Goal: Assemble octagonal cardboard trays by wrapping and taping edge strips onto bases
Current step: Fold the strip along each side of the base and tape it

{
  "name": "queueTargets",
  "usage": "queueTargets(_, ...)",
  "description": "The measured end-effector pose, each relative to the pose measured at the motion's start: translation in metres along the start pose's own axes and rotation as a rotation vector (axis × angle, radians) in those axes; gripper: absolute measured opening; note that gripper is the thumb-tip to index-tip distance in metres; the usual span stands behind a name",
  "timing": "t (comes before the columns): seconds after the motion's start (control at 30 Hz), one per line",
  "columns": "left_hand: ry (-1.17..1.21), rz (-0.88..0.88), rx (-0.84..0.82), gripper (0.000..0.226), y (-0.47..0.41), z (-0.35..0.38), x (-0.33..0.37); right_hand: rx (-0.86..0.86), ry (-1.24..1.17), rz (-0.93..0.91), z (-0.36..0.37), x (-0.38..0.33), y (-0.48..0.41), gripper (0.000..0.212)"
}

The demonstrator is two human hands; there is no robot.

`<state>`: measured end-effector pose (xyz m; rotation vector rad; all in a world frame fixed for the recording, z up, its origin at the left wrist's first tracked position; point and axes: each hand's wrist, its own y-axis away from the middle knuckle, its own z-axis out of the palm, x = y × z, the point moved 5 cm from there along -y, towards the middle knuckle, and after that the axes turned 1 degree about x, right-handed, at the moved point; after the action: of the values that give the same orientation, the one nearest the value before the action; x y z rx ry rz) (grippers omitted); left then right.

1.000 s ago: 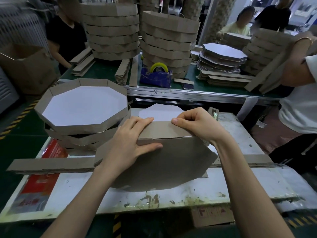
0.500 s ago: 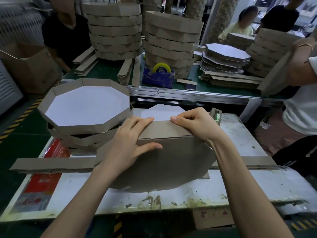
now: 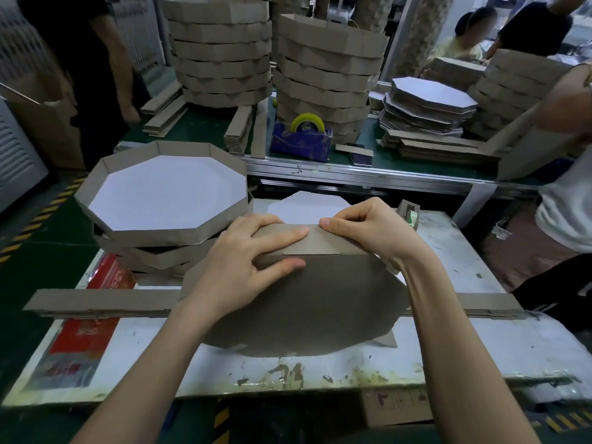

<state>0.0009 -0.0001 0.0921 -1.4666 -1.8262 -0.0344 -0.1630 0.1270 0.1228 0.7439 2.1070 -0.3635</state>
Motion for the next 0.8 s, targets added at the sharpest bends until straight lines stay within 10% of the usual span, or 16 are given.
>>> queueTargets(0.3,-0.193,0.145,-0.097,0.039,-0.021,0.015,0.033,-0.009,0.002,0.036,-0.001,0.011,-0.003,0.043)
queueTargets(0.47,-0.185,0.148,-0.129,0.034,-0.033,0.029,0.045,0.302,-0.119,0.071,-0.036,0.043,-0.028,0.022)
queueTargets(0.8,-0.252,0.124,-0.139,0.034,-0.049,0.044,0.061,0.542,-0.27,0.521,-0.066,0.199,-0.086,0.024)
